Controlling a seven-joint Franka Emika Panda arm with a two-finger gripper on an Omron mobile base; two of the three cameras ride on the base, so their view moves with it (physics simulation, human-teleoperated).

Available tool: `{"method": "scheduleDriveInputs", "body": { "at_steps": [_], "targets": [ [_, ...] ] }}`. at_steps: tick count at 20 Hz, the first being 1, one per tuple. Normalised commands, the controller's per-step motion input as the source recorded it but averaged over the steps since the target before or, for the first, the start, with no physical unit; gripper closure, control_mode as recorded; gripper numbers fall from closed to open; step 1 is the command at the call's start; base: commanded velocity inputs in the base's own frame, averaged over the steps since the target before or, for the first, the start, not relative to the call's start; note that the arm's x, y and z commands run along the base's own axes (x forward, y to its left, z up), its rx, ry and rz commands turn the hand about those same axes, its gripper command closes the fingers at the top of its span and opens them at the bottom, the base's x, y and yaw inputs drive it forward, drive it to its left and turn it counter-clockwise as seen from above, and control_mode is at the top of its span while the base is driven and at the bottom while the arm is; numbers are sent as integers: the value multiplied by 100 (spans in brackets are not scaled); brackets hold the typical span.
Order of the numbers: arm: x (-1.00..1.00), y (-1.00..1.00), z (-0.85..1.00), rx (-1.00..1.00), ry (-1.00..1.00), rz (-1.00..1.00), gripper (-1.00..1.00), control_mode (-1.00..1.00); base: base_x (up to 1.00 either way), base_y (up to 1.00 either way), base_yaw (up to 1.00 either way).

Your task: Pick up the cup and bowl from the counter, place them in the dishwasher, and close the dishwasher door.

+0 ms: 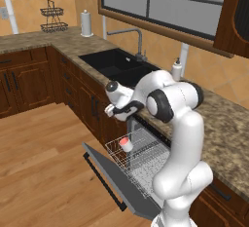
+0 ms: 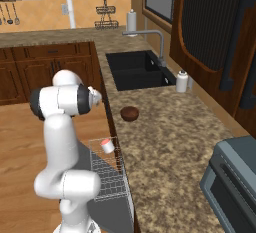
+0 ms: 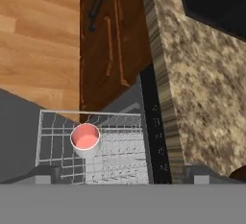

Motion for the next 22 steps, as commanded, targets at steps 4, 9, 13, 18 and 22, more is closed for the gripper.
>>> {"method": "scheduleDriveInputs", "body": {
  "at_steps": [4,9,13,18,22],
  "targets": [
    [2,-57,51,0,1,-14,-100,-100,0,0,0],
    [0,-70,3,0,1,-11,-100,-100,0,0,0],
    [0,-65,-1,0,0,-6,-100,-100,0,0,0],
    [0,-41,-15,0,0,0,-100,-100,0,0,0],
    [0,-24,-24,2,3,0,-100,-100,0,0,0]
  ]
}}
